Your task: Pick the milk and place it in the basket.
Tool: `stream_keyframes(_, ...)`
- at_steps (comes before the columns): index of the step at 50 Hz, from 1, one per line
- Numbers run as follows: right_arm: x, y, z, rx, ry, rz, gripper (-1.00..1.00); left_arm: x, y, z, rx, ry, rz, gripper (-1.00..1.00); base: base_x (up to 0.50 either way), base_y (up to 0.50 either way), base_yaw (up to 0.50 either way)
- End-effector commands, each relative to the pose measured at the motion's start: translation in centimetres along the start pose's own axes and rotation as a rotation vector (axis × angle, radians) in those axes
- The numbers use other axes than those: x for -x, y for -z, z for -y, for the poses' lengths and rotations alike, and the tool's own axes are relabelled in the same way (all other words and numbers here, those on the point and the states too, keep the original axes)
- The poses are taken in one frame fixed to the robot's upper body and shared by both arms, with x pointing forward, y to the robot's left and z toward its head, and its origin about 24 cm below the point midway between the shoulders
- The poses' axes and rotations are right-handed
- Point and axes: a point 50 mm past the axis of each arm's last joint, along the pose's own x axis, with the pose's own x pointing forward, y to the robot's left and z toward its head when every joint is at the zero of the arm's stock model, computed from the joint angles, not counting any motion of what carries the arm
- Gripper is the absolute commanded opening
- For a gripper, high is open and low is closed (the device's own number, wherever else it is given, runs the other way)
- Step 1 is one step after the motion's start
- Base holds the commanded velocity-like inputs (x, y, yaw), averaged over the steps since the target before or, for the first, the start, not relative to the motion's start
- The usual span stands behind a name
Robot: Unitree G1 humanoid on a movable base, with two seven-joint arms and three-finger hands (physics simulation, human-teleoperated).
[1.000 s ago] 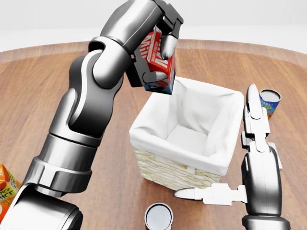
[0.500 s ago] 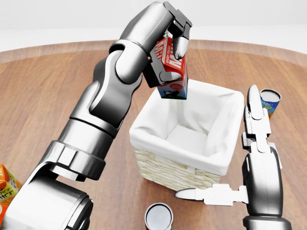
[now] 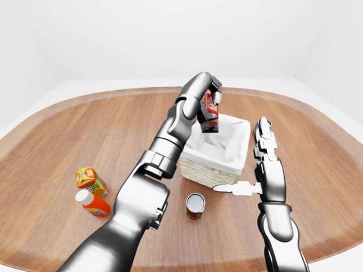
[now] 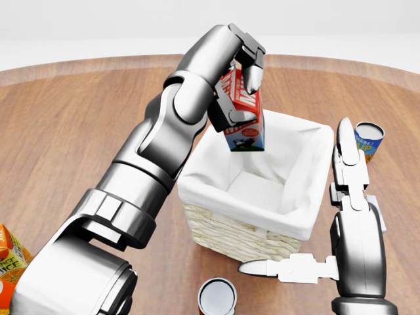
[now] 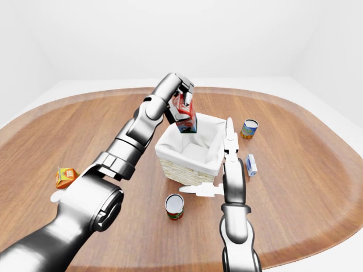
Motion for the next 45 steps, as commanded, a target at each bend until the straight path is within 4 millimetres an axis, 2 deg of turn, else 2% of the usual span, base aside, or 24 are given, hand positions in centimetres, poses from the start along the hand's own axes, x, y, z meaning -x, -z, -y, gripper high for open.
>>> stream_keyframes(1, 0.0, 0.0, 0.0, 0.001, 0.0, -0.002, 1.0, -0.3, -0.9, -0.4, 0.042, -0.051, 0.008, -1.0, 0.05, 0.0, 0.0)
stream_keyframes(12, 0.0, 0.0, 0.0, -0.001, -0.001, 0.0, 1.0, -0.6, -1.1, 0.1, 0.031, -0.048, 0.003, -1.0, 0.05, 0.0, 0.0)
stream_keyframes(32, 0.0, -0.1, 0.1, -0.005, 0.0, 0.005, 1.0, -0.8, -1.6, -0.1, 0.058, -0.091, 0.034, -1.0, 0.05, 0.0, 0.0)
stream_keyframes(45, 0.1, -0.2, 0.1, -0.003, -0.001, 0.005, 1.0, -0.7, -1.2, 0.7, 0.086, -0.092, 0.042, -1.0, 0.05, 0.0, 0.0)
